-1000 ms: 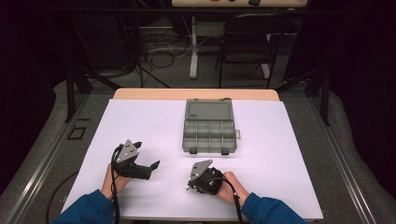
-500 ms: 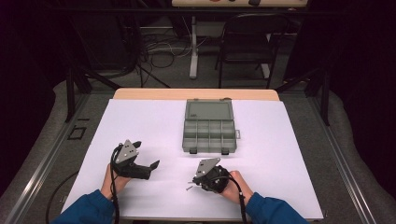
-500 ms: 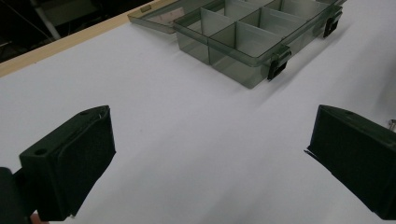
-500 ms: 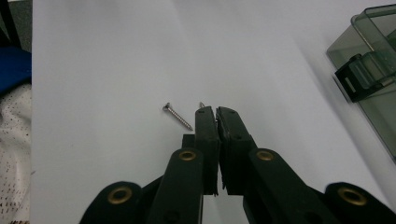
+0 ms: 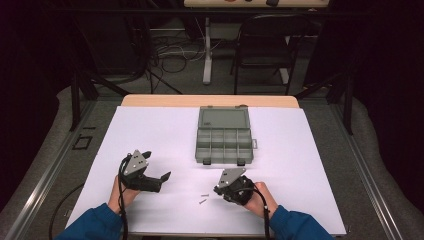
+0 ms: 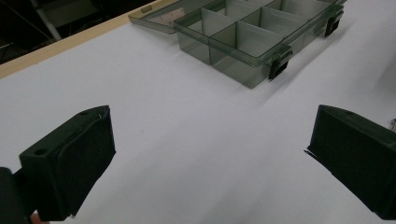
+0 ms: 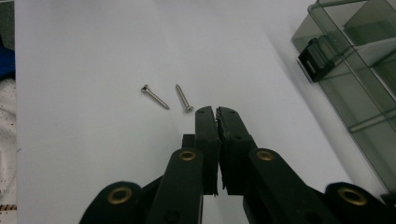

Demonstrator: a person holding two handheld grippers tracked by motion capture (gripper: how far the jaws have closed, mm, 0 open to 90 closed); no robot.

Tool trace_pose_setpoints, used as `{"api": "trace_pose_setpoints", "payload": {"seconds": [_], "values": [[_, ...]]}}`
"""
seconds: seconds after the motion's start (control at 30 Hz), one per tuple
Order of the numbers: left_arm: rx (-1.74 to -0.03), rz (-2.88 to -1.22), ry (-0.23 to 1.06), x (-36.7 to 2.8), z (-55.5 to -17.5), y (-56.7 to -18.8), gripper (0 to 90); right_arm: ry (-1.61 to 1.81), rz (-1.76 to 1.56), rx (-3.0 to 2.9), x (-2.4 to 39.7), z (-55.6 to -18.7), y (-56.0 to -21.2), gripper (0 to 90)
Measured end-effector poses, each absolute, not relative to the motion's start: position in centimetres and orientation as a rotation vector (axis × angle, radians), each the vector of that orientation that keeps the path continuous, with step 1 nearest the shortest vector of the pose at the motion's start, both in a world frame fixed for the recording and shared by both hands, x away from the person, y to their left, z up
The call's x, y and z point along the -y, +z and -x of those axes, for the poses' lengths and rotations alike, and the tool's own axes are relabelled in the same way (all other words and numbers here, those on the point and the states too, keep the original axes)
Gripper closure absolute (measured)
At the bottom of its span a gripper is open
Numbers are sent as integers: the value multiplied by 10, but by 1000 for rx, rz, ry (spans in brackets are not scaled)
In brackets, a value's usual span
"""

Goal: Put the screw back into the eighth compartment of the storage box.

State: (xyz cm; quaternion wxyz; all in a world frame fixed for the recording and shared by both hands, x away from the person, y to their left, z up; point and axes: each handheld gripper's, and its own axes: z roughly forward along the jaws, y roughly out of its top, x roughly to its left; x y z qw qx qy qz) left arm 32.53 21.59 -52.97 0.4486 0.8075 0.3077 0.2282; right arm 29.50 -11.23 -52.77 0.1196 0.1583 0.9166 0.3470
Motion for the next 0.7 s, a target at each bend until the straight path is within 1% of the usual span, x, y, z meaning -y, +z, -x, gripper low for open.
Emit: {"api": "trace_pose_setpoints", "payload": {"seconds": [0.7], "values": [[-762,-1997,565,-216,-325,-530,0,1022,-516,-2602,138,-298,-516,876]]}}
